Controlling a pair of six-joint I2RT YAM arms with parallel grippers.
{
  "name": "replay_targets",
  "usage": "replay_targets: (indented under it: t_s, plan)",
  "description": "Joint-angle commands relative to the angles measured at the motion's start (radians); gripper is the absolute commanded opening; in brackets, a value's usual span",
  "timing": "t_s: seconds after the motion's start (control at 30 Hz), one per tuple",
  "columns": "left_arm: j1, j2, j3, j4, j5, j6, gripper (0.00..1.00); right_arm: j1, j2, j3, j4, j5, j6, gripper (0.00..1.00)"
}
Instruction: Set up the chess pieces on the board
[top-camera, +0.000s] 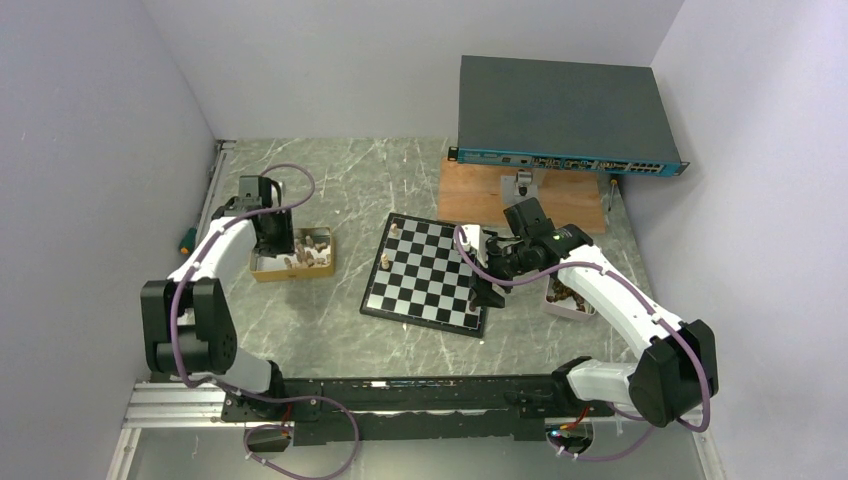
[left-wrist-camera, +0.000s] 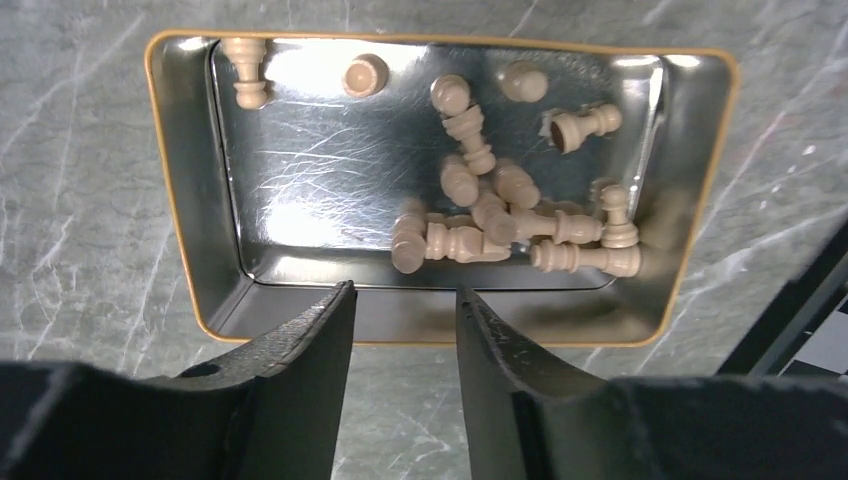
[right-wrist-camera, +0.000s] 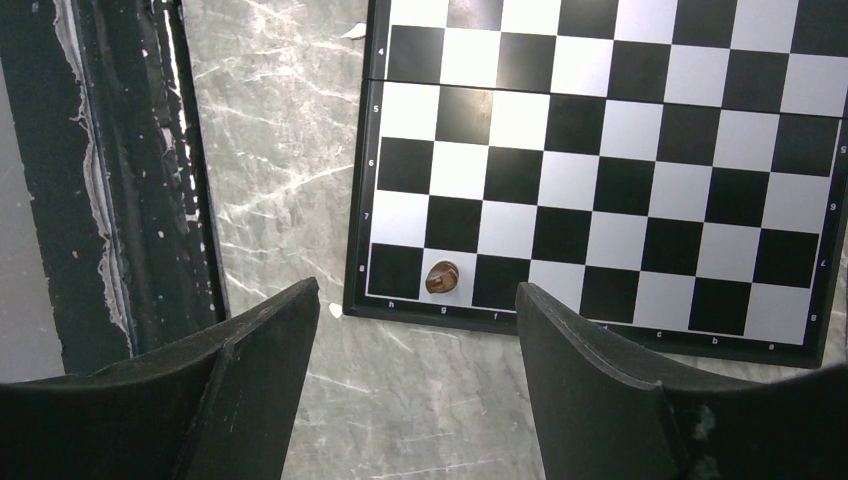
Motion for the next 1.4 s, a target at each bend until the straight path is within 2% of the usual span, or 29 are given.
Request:
replay_targets:
  t_s: [0.0, 0.4, 0.63, 0.8, 0.87, 0.93, 0.97, 1.2, 1.37]
  plan:
    - [0.031, 0.041, 0.049, -0.016, 0.058, 0.023, 0.43, 0.005, -0.023, 0.015, 0.015, -0.009, -0.011, 0.75]
    - [0.058, 0.143, 0.082, -0.035, 0.117, 0.031, 0.33, 0.005, -0.023, 0.013, 0.015, -0.007, -0.013, 0.75]
    - [0.061, 0.169, 0.083, -0.046, 0.103, 0.030, 0.32, 0.006, -0.025, 0.013, 0.014, -0.007, -0.014, 0.75]
    - [0.063, 0.189, 0.096, -0.052, 0.089, 0.032, 0.20, 0.006, -0.026, 0.012, 0.013, -0.005, -0.017, 0.75]
    - [0.063, 0.192, 0.102, -0.053, 0.084, 0.033, 0.12, 0.006, -0.027, 0.013, 0.011, -0.005, -0.018, 0.75]
    - [0.063, 0.177, 0.103, -0.048, 0.083, 0.035, 0.02, 0.006, -0.028, 0.013, 0.010, -0.005, -0.018, 0.75]
    - [0.063, 0.162, 0.104, -0.047, 0.078, 0.039, 0.00, 0.006, -0.028, 0.013, 0.010, -0.005, -0.019, 0.75]
    - [0.062, 0.012, 0.090, -0.042, 0.044, 0.042, 0.00, 0.006, -0.028, 0.011, 0.009, -0.009, -0.022, 0.75]
    - [0.063, -0.039, 0.088, -0.065, 0.060, 0.040, 0.00, 0.006, -0.027, 0.010, 0.010, -0.009, -0.021, 0.75]
